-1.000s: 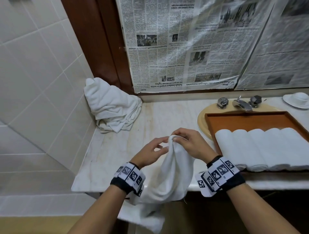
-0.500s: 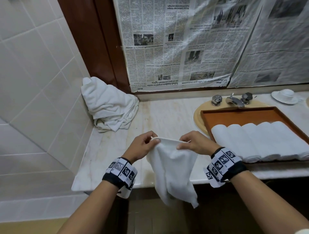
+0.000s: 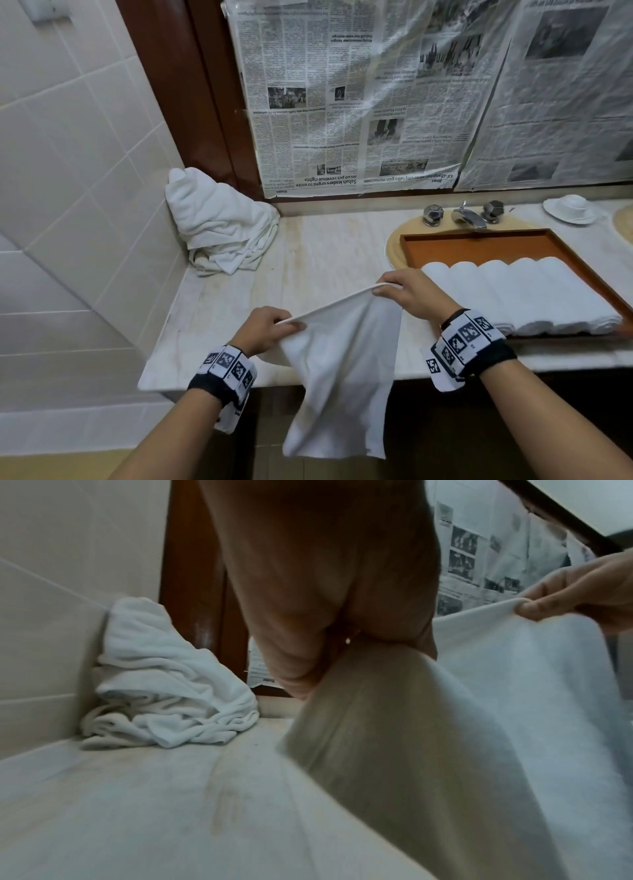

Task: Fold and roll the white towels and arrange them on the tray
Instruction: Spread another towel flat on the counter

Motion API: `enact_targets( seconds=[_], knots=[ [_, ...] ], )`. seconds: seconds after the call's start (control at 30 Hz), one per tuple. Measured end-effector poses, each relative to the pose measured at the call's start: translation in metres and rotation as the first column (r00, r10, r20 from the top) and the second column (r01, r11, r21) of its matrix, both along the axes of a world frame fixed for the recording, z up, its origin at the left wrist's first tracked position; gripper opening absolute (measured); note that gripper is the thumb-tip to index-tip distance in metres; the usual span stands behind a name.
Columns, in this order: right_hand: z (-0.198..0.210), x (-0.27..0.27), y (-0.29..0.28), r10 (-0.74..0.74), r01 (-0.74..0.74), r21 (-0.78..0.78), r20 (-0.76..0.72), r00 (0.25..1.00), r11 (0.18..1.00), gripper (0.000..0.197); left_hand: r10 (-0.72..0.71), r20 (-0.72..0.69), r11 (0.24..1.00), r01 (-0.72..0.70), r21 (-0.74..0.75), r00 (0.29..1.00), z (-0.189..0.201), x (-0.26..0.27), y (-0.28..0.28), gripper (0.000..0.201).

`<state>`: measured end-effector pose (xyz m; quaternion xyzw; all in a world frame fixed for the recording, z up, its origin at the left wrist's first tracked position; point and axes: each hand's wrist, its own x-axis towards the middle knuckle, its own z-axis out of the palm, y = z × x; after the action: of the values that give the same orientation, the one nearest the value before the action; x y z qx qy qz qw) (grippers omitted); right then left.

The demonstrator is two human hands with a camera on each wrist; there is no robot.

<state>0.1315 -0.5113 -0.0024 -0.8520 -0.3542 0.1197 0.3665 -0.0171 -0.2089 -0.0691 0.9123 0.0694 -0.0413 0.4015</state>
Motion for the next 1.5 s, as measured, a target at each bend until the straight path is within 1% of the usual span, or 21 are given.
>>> enact_targets(
  seconds=[0.1,0.2,0.27,0.37,0.5,0.57,0.63,0.67,0.73,0.77,0.8,0.87,0.97,1.03,1.17,1.27,1.3,1.37,1.43,1.5],
  knots=[
    [0.002,0.002,-0.008,-0.013,0.013,0.006,0.011,1.0,1.0,0.017,0.066,-0.056,0.998,-0.065,0.027,0.996,0.002,-0.011,0.016,0.036],
    [0.011,0.006,-0.017,-0.024,0.024,-0.002,0.047,0.999,1.0,0.014,0.087,-0.057,0.996,-0.087,0.009,0.995,0.022,-0.02,0.033,0.039],
    [0.021,0.009,-0.022,-0.042,0.042,-0.006,0.077,0.996,0.999,0.014,0.091,-0.025,0.996,-0.092,-0.013,0.996,0.042,-0.022,0.041,0.034],
    [0.033,0.014,-0.026,-0.093,0.092,0.01,0.107,0.99,0.996,0.028,0.12,0.048,0.99,-0.117,-0.073,0.992,0.074,-0.02,0.043,0.017],
    [0.042,0.019,-0.031,-0.134,0.136,-0.014,0.095,0.986,0.991,0.014,0.161,0.113,0.983,-0.149,-0.11,0.98,0.097,-0.011,0.044,0.014],
    [0.042,0.022,-0.032,-0.158,0.164,-0.046,0.11,0.981,0.985,0.015,0.193,0.137,0.981,-0.189,-0.045,0.972,0.102,-0.002,0.048,0.016],
    [0.04,0.025,-0.029,-0.181,0.192,-0.083,0.125,0.976,0.978,0.013,0.192,0.18,0.974,-0.21,0.085,0.965,0.104,0.009,0.051,0.026],
    [0.039,0.026,-0.027,-0.194,0.207,-0.096,0.13,0.972,0.974,0.011,0.174,0.192,0.964,-0.206,0.166,0.966,0.105,0.016,0.052,0.026],
    [0.036,0.03,-0.022,-0.221,0.237,-0.114,0.137,0.966,0.965,0.009,0.126,0.184,0.924,-0.183,0.335,0.975,0.104,0.028,0.054,0.013],
    [0.033,0.031,-0.02,-0.239,0.258,-0.126,0.149,0.96,0.958,0.009,0.107,0.169,0.899,-0.168,0.405,0.98,0.101,0.034,0.056,0.012],
    [0.031,0.032,-0.017,-0.257,0.281,-0.145,0.166,0.952,0.949,0.009,0.095,0.161,0.88,-0.159,0.448,0.982,0.097,0.039,0.06,0.013],
    [0.028,0.032,-0.008,-0.288,0.323,-0.189,0.19,0.939,0.927,0.009,0.109,0.172,0.867,-0.178,0.465,0.979,0.087,0.045,0.067,0.012],
    [0.025,0.033,0.006,-0.35,0.372,-0.186,0.144,0.926,0.909,0.011,0.148,0.171,0.886,-0.207,0.414,0.974,0.075,0.048,0.075,0.012],
    [0.022,0.035,0.013,-0.397,0.413,-0.173,0.118,0.91,0.894,0.013,0.164,0.154,0.92,-0.207,0.333,0.974,0.069,0.048,0.082,0.013],
    [0.017,0.04,0.022,-0.447,0.468,-0.181,0.149,0.882,0.865,0.012,0.197,0.146,0.95,-0.225,0.218,0.97,0.061,0.05,0.098,0.02],
    [0.015,0.042,0.027,-0.485,0.501,-0.124,0.142,0.863,0.856,0.014,0.244,0.138,0.96,-0.259,0.105,0.96,0.061,0.054,0.099,0.02],
    [0.013,0.043,0.029,-0.498,0.508,-0.103,0.107,0.86,0.855,0.014,0.267,0.126,0.959,-0.276,0.057,0.955,0.06,0.057,0.098,0.017],
    [0.008,0.047,0.033,-0.516,0.514,-0.06,-0.033,0.856,0.856,0.012,0.333,0.082,0.942,-0.328,-0.063,0.939,0.056,0.064,0.095,0.011],
    [0.001,0.059,0.038,-0.53,0.537,-0.006,-0.168,0.831,0.843,0.011,0.38,0.031,0.913,-0.369,-0.175,0.925,0.051,0.075,0.094,0.008],
    [-0.011,0.078,0.043,-0.535,0.561,0.037,-0.255,0.805,0.827,0.01,0.424,0.012,0.875,-0.407,-0.264,0.905,0.043,0.089,0.097,0.008]
  ],
)
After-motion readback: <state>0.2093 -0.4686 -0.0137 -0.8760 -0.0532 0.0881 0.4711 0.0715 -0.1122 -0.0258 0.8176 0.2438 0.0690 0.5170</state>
